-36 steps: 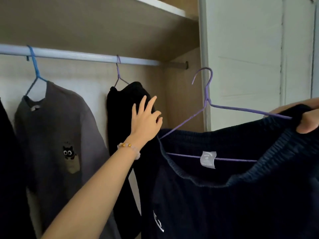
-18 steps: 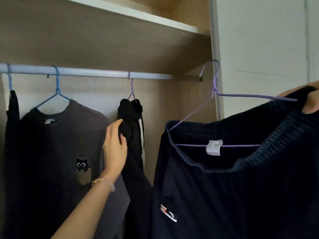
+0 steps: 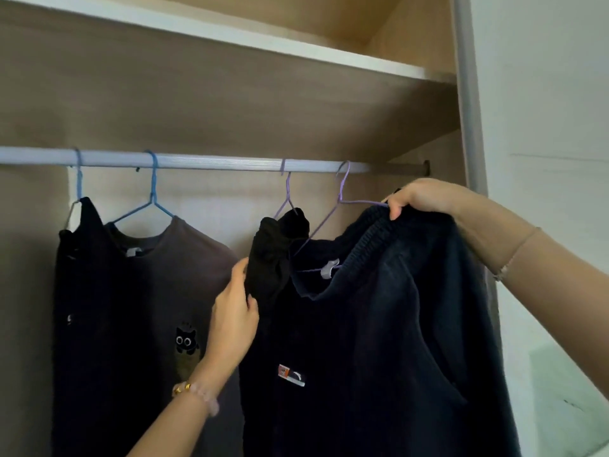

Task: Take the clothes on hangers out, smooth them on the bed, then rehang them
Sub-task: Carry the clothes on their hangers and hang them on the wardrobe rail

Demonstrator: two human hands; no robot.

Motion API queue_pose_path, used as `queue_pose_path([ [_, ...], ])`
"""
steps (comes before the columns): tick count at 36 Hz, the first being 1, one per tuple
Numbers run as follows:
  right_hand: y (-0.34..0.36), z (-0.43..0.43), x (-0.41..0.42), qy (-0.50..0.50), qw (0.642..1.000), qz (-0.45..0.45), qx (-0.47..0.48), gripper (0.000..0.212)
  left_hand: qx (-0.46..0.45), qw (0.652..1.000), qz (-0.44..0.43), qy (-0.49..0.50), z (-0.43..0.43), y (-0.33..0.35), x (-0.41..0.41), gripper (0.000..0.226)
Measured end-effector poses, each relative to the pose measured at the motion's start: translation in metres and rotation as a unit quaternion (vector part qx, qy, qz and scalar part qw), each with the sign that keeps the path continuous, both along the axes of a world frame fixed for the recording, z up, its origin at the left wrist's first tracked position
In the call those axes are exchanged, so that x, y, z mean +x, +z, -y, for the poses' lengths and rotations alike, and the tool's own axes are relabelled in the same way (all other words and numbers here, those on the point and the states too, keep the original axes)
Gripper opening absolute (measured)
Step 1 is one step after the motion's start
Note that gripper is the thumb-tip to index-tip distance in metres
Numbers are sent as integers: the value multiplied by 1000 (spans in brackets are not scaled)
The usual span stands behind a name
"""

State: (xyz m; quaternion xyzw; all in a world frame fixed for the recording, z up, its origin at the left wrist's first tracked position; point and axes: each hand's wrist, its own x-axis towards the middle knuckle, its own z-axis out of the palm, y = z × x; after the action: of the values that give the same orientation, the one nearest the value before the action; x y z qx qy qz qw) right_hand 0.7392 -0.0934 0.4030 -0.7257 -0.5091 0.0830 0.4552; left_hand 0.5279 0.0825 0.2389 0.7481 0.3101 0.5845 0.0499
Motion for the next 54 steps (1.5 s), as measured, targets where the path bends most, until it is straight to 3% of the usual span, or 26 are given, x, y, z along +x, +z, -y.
queue_pose_path([
  [5, 22, -16, 22, -38, 999, -14, -4, 59, 22, 999, -25, 30, -7, -1, -5, 65],
  [8, 32, -17, 39, -70, 997, -10, 43, 43, 16, 999, -17, 34, -7, -1, -4, 61],
  [13, 37, -30, 45, -72, 994, 59, 61, 44, -14, 1000, 9, 22, -4, -2, 8, 55],
  [19, 26, -80, 42, -39, 993, 66, 85, 36, -46, 999, 14, -5, -3, -11, 21, 48],
  [23, 33, -114, 41, -57, 990, 97, 79, 5, -35, 999, -11, -21, -4, -10, 26, 44],
  [27, 31, -139, 42, -87, 984, 141, 70, 21, -29, 999, -14, -43, -4, -12, 30, 41],
  [31, 17, -145, 49, -85, 984, 150, 44, 8, -32, 997, -6, -65, 1, -13, 34, 37],
  [35, -6, -140, 63, -91, 982, 163, -16, 19, -27, 997, -1, -79, 10, -10, 40, 33],
  [39, -7, -130, 58, -100, 980, 170, -25, 4, -24, 996, 1, -88, 19, -8, 47, 31],
  [42, -5, -120, 47, -147, 957, 252, -12, 26, -30, 995, -2, -98, 24, -8, 51, 32],
  [45, -1, -111, 31, -156, 936, 308, 71, 43, -30, 993, -12, -111, 28, -7, 51, 32],
  [50, 10, -100, -4, -44, 962, 216, 163, 33, -34, 989, -30, -138, 37, -2, 54, 30],
  [52, 11, -99, -18, 58, 981, 119, 144, 33, -39, 984, -64, -162, 41, 0, 55, 33],
  [54, 8, -101, -28, 139, 985, 23, 102, 50, -36, 974, -145, -170, 47, 4, 52, 39],
])
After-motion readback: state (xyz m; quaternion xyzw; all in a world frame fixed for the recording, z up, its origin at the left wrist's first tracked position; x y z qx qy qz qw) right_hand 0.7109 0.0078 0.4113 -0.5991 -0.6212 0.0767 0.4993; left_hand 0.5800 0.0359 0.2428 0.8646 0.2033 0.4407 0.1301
